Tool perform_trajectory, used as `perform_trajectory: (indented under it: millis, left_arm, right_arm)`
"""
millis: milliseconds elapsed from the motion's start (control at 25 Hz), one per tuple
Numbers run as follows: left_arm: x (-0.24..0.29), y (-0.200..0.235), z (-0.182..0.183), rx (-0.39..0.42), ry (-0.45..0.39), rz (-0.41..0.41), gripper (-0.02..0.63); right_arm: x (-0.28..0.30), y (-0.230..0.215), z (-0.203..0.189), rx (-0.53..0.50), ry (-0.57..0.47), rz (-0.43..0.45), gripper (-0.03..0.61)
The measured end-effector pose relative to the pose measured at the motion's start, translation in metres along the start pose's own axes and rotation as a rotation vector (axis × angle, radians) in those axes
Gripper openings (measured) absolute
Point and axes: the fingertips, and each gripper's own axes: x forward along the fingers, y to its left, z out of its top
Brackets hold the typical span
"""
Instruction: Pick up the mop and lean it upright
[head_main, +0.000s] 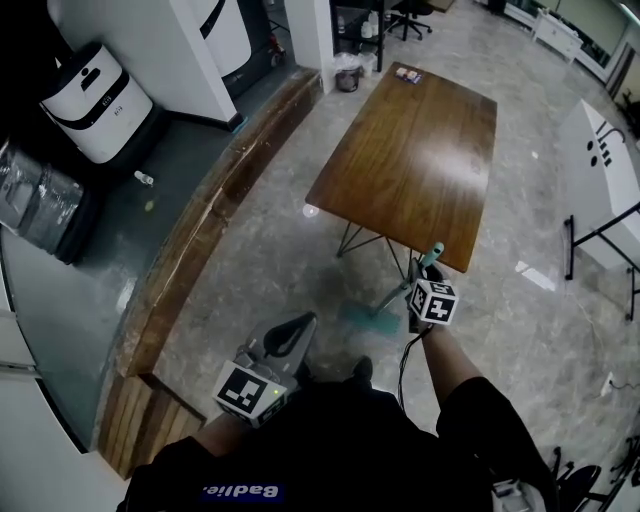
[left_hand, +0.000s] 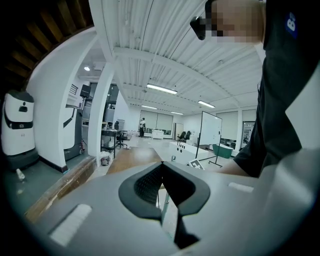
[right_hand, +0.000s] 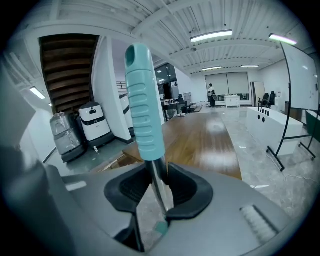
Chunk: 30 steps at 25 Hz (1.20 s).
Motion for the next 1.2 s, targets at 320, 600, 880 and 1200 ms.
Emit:
perform_trajectory:
  millis: [320,600,880,1200]
  left_arm:
    - [-0.001,0.001,0.008,0.001,-0.042,-0.035,0.02]
    - [-0.001,0.004,0.011,-0.007,-0.068,-0.047,0.02]
    - [-0.005,0.004,0.016,-0.005,-0.091,-0.061,0.02]
    - [-0.006,0.002,0.016,-0.01,-0.116,-0.069,0.02]
  right_arm:
    - [-0.031,0.033,0.033,-0.055,-0.09,0.046,0.112]
    - [-0.06,0.066,0.079,-0.084,-0.194,0.107,0.112]
    - [-0.086,0.101,0.111,-0.093,-0.275,0.187,0.11]
    - [-0.114,0.133,0.122,-0.099,-0.314,0.269,0.107]
